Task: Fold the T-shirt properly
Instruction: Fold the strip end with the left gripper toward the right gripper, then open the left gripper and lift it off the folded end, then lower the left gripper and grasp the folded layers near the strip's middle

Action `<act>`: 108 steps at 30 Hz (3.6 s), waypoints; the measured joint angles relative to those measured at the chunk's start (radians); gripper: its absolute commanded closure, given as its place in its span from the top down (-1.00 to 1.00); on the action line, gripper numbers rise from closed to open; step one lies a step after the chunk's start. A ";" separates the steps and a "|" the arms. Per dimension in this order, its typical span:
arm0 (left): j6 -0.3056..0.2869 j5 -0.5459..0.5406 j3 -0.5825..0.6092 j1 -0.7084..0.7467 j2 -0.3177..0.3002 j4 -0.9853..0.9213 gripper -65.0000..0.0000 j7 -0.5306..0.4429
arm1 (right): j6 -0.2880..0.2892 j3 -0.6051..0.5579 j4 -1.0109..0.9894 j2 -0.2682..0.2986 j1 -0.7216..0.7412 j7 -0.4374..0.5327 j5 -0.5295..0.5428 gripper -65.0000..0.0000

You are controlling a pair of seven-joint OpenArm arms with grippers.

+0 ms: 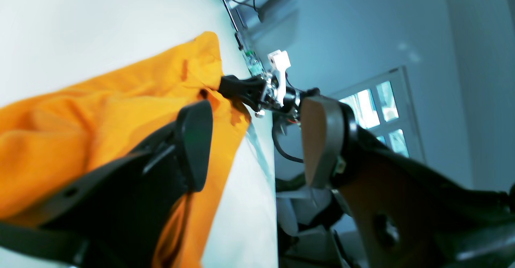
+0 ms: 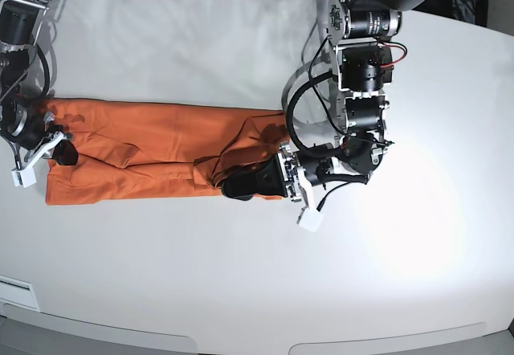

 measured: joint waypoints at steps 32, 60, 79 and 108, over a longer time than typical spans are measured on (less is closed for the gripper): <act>0.026 0.032 0.008 -0.083 0.029 -0.001 0.11 0.006 | -0.001 0.000 0.000 0.000 0.000 -0.016 0.030 -1.00; 0.067 0.092 0.139 -0.124 -0.114 -0.001 -1.00 0.003 | -0.001 0.000 0.000 0.000 0.000 -0.032 0.045 -1.00; 0.003 0.114 0.418 -0.113 0.019 -0.001 -1.00 0.003 | -0.001 0.000 0.000 0.000 0.000 -0.042 0.048 -1.00; 0.076 0.296 0.476 -0.256 -0.113 -0.001 -1.00 0.006 | 0.000 0.000 0.000 0.000 0.000 -0.045 0.048 -1.00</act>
